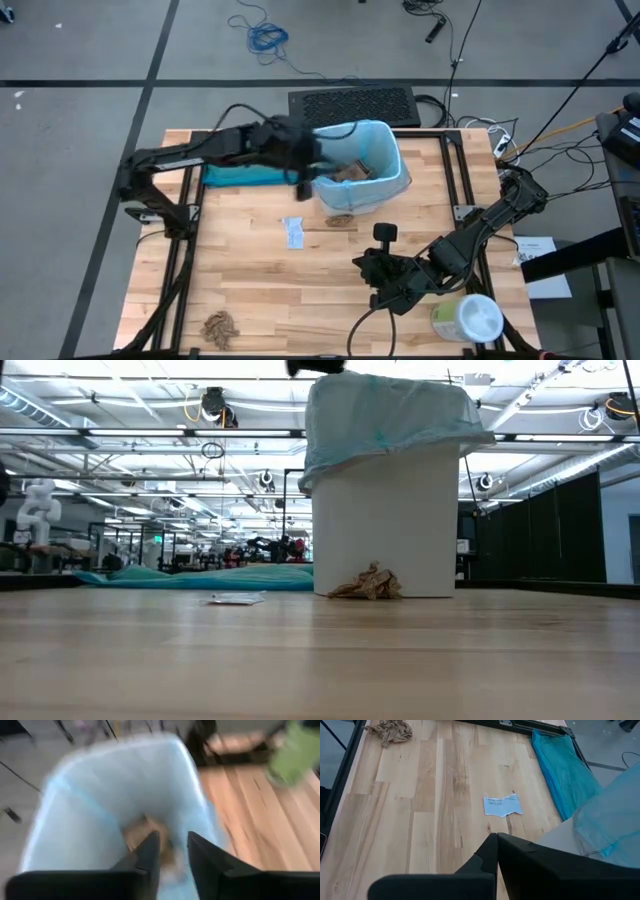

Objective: Place trash/remove bag and relplace
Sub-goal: Put the brown napkin into the blue trash bin

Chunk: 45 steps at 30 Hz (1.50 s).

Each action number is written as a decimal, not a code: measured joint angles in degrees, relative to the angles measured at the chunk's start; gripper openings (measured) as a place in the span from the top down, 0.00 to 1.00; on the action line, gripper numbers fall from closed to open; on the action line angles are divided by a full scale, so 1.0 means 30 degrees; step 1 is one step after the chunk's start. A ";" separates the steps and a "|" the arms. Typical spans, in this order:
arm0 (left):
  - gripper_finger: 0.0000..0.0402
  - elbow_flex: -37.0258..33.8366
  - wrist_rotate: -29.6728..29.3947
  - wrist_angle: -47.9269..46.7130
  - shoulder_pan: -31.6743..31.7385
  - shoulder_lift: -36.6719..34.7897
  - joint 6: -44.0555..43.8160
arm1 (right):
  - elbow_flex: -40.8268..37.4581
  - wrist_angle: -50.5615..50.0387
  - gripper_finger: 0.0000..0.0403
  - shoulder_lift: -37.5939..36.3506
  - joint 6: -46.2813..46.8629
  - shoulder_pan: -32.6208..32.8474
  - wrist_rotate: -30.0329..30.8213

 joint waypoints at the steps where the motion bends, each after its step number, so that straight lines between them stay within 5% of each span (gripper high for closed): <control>1: 0.83 0.0007 0.0000 -0.1653 -0.0335 -0.0448 -0.0024 | 0.0000 0.0001 1.00 0.0000 0.0000 0.0021 0.0013; 4: 0.97 0.0005 0.0014 -0.6805 -0.1878 -0.1441 -0.0745 | 0.0000 -0.0010 1.00 0.0000 0.0000 0.0030 0.0044; 9: 0.99 -0.0028 -0.0073 -1.2515 -0.5844 -0.2050 -0.4198 | 0.0000 0.0004 1.00 0.0000 -0.0010 0.0030 0.0063; 19: 1.00 -0.5052 0.0169 -1.3249 -1.4166 -0.1941 -1.3179 | 0.0000 0.0310 1.00 0.0000 -0.0011 0.0030 0.0157; 26: 1.00 -1.0264 0.3056 -0.6171 -1.8643 -0.1941 -1.7813 | 0.0000 0.0303 1.00 0.0000 -0.0007 0.0030 0.0058; 34: 1.00 -1.4982 0.3418 0.2321 -2.1266 -0.1900 -2.3602 | 0.0000 0.0482 1.00 0.0000 -0.0007 0.0030 0.0029; 45: 1.00 -1.6432 0.3051 0.5348 -2.1484 0.1098 -2.3163 | 0.0000 0.0485 1.00 0.0000 0.0000 0.0030 -0.0056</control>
